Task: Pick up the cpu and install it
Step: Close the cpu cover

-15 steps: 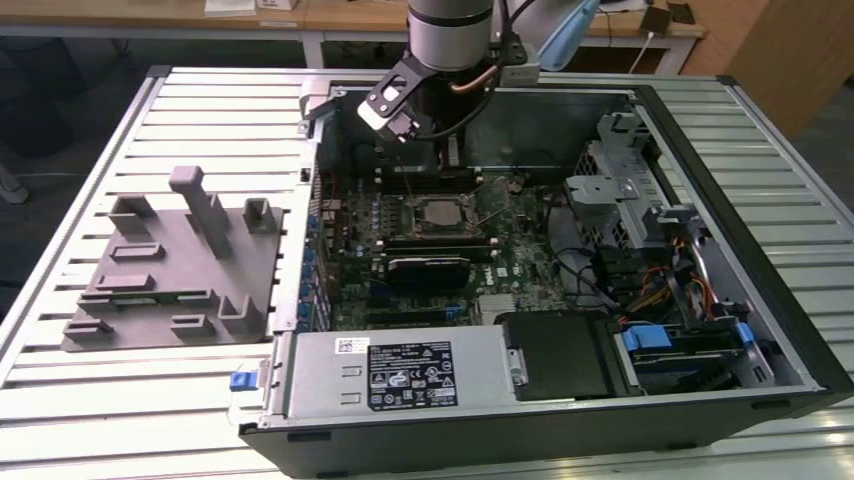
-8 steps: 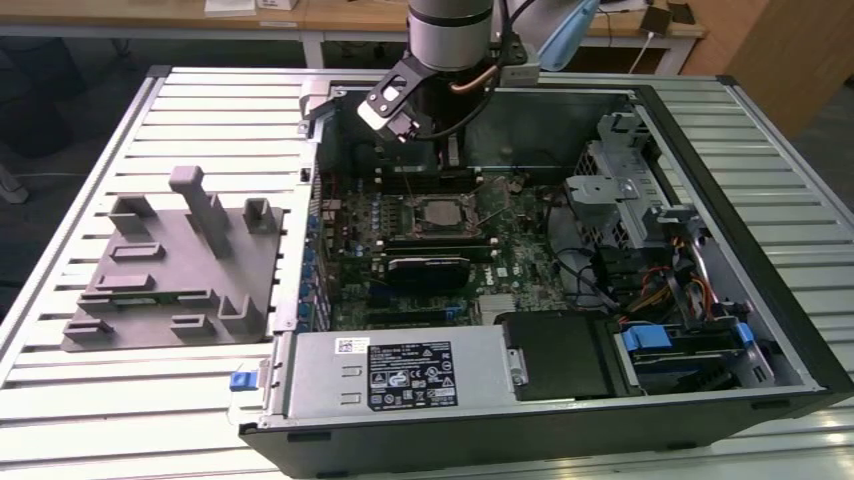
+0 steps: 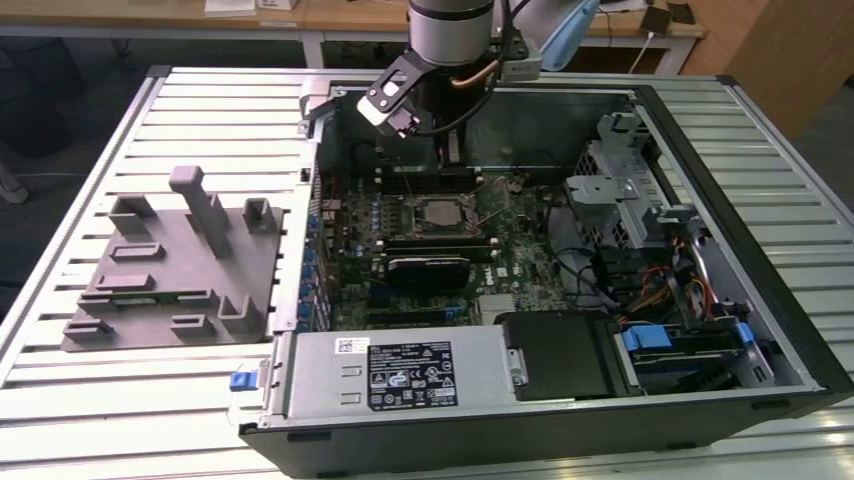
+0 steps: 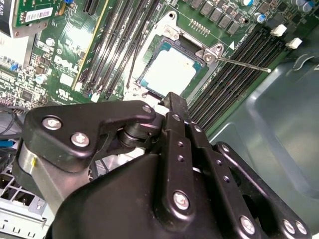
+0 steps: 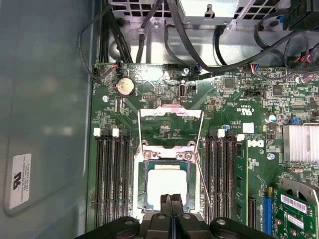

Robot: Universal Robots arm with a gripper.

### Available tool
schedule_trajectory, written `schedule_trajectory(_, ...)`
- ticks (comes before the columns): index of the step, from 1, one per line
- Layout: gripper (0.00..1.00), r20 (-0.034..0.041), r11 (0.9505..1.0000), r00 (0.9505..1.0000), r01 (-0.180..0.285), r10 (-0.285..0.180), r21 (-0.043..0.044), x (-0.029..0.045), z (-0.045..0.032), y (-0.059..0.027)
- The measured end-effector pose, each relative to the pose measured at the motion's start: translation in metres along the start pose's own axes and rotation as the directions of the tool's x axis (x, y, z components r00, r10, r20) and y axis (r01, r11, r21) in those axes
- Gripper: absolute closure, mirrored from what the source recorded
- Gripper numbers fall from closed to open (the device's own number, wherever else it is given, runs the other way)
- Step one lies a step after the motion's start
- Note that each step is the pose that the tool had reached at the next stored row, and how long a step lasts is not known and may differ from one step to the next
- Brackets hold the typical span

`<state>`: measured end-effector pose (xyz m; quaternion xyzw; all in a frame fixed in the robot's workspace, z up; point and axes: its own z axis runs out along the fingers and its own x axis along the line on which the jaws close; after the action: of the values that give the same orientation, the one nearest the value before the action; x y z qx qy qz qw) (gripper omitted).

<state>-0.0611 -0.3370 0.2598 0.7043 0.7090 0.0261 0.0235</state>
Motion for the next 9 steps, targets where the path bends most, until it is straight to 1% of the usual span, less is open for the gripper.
schedule_trajectory(5,0.89,0.0001,1.0000,1.0000,0.000,0.000,0.0001,0.0000,-0.0001,0.0003)
schedule_trajectory(7,0.89,0.0002,1.0000,1.0000,0.000,0.000,0.0002,0.0000,0.0001,0.0038)
schedule_trajectory(9,0.89,0.0000,1.0000,1.0000,0.000,0.000,0.0003,-0.0001,0.0006,0.0094)
